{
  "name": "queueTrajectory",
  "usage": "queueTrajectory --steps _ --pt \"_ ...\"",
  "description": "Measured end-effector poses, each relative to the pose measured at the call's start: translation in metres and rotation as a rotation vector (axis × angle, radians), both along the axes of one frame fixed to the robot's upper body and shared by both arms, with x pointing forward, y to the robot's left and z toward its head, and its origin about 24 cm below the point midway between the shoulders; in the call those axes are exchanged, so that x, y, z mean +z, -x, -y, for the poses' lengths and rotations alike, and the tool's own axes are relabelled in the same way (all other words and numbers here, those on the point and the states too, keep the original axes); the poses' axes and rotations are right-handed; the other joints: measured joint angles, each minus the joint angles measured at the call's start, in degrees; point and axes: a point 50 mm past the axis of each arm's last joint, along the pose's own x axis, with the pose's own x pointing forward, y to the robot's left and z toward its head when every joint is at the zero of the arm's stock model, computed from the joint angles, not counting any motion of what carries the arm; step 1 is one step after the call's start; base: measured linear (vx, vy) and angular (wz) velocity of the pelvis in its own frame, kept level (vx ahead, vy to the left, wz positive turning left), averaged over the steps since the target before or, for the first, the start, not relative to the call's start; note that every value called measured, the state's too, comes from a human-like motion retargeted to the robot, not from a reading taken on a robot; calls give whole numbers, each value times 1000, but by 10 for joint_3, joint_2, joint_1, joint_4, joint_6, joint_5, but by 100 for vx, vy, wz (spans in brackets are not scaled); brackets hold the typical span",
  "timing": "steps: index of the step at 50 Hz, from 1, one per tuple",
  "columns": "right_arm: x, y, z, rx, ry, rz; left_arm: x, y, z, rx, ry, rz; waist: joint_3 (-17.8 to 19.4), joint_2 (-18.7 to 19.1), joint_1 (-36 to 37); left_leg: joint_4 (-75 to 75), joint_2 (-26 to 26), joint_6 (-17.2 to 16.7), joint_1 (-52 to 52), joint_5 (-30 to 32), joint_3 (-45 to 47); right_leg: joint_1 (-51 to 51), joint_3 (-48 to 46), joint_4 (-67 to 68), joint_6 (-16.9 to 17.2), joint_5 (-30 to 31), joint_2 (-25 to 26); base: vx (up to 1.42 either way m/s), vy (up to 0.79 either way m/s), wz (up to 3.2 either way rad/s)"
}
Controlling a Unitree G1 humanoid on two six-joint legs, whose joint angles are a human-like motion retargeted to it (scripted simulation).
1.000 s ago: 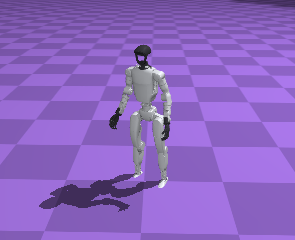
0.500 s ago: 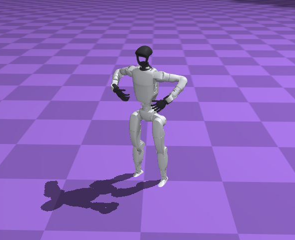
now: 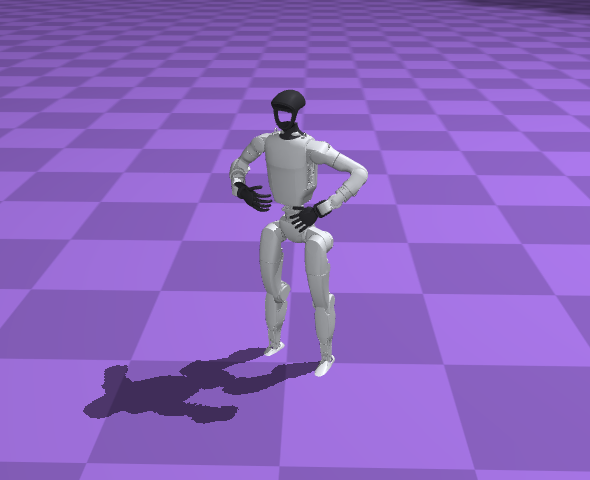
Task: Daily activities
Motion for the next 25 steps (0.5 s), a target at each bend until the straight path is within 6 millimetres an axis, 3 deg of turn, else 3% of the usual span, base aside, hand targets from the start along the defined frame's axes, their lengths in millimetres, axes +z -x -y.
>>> queueTrajectory --steps 8,16,21,25 --pt "13 -10 -6 -131 -93 143 -2 -5 -2 40 -18 102 -20 1 -9 0 -3 0 -14 4 2 -15 4 0 -6 -9 -3 0 0 0" --pt "31 -26 -8 -324 -141 364 11 -38 16 90 53 352 -31 -2 -22 0 -6 -2 -9 7 7 -13 7 0 -14 -21 -5 0 0 0" --pt "56 -37 -5 -502 -183 576 31 -59 27 143 110 570 -31 -3 -29 0 -6 -3 3 8 8 -1 7 0 -19 -28 -6 0 0 0" --pt "85 -41 -2 -630 -252 771 62 -77 34 224 200 808 -29 -3 -33 0 -5 -4 17 10 9 12 7 0 -23 -32 -5 0 0 0"
